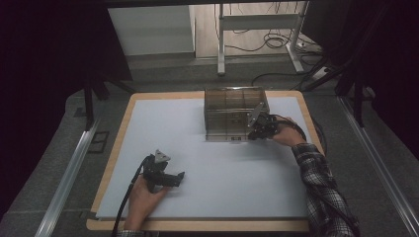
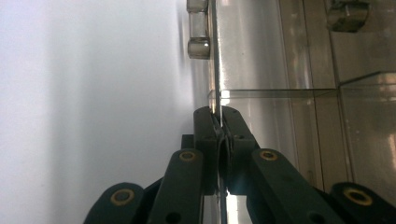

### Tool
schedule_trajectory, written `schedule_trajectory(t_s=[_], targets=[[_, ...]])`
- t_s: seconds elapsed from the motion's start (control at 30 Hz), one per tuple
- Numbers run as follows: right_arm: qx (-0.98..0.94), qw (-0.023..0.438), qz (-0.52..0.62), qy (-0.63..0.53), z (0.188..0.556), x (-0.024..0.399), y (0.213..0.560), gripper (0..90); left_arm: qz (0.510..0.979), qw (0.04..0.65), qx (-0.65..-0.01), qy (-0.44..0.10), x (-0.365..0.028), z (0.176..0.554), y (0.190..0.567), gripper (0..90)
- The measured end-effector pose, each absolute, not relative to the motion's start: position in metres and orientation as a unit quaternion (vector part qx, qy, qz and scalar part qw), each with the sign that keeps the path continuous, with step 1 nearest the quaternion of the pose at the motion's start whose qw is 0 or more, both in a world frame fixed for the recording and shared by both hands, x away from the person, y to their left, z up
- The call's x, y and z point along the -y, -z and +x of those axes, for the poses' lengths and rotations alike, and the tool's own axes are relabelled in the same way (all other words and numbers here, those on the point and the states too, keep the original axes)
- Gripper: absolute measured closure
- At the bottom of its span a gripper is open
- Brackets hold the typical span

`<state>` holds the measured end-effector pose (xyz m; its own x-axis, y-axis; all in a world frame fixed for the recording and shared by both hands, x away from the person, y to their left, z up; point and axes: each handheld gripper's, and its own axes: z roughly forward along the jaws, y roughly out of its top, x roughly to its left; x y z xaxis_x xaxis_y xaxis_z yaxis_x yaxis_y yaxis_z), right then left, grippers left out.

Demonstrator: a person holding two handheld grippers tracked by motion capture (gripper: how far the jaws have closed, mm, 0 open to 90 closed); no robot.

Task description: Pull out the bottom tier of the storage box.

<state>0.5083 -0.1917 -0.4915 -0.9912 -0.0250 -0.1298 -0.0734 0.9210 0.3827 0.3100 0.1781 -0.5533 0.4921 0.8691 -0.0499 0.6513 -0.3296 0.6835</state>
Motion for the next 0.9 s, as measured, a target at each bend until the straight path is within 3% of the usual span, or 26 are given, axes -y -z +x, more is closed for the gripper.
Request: schedule_trajectory(t_s=[0.9], targets=[[-0.979,0.05,-0.044,-0.194,0.483,0.195,0.486,85.7,0.799,0.329,-0.476,-0.165,-0.178,0.31,0.553,0.0]])
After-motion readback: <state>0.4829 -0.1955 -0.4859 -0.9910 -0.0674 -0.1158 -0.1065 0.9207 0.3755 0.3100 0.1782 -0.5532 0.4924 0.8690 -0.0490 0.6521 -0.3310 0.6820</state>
